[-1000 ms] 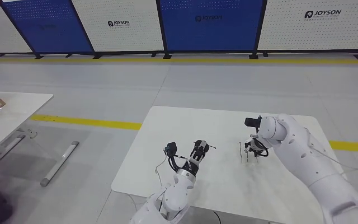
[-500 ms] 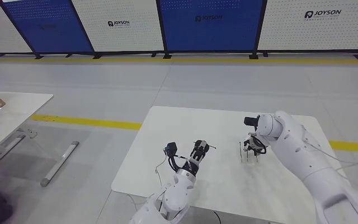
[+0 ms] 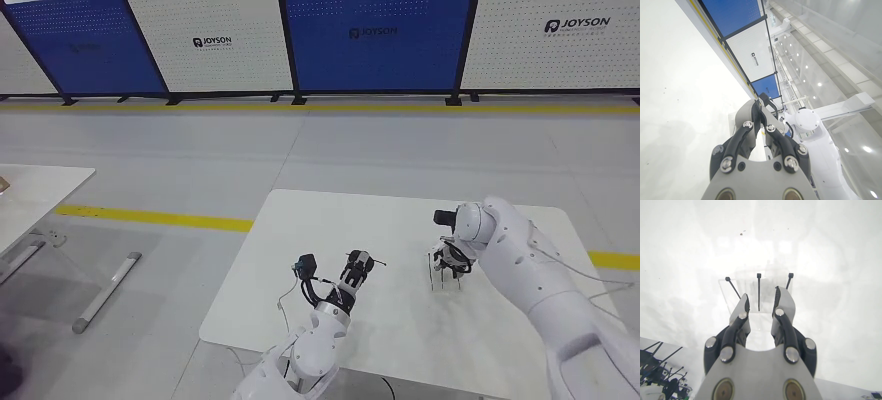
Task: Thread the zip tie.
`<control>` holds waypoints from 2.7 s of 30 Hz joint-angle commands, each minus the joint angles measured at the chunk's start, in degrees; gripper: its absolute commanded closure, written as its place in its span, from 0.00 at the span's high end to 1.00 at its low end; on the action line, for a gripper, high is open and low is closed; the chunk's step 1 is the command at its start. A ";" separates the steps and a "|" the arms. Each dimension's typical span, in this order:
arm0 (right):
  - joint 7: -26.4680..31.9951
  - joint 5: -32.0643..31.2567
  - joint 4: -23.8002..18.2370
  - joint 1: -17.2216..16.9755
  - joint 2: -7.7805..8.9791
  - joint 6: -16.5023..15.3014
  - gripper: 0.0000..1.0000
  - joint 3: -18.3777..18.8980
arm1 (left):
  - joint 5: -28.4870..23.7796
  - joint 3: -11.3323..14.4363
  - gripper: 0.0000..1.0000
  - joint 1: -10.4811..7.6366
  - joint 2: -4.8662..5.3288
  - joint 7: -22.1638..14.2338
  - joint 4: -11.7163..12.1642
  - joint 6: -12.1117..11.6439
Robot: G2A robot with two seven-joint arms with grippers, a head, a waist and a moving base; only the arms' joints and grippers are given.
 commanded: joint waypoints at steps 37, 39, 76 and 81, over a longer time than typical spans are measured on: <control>-1.14 -3.00 14.83 3.61 -7.89 -7.01 0.00 -0.87 | 0.00 0.00 0.00 0.00 0.00 0.00 0.00 0.00; -1.22 -2.85 14.85 3.74 -7.84 -8.25 0.00 -0.61 | 0.00 0.00 0.00 0.00 0.00 0.00 0.00 0.00; -2.69 -15.67 -66.74 -41.16 18.98 -3.80 0.00 41.11 | 0.00 0.00 0.00 0.00 0.00 0.00 0.00 0.00; -8.93 -12.27 -78.59 -55.02 20.89 -7.83 0.00 53.26 | 0.00 0.00 0.00 0.00 0.00 0.00 0.00 0.00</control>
